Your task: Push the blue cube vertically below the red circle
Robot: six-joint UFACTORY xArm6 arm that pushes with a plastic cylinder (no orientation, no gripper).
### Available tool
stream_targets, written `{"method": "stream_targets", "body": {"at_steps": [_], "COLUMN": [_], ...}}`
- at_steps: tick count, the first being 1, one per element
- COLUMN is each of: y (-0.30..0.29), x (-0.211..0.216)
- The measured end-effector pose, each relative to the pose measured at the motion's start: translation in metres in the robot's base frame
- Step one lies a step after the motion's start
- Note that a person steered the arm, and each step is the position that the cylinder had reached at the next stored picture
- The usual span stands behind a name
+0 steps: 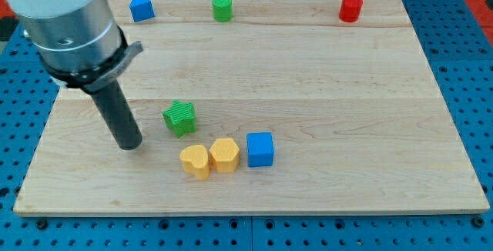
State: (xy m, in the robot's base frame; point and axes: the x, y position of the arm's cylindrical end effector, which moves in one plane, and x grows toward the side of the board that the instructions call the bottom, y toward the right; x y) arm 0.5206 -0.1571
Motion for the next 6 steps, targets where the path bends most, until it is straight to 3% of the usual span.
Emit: {"method": "stream_targets", "body": {"at_steps": [2, 3, 4, 5, 6], "y": [0.010, 0.043, 0.119, 0.160, 0.163], "x": [0.024, 0.078, 0.085, 0.054, -0.001]}}
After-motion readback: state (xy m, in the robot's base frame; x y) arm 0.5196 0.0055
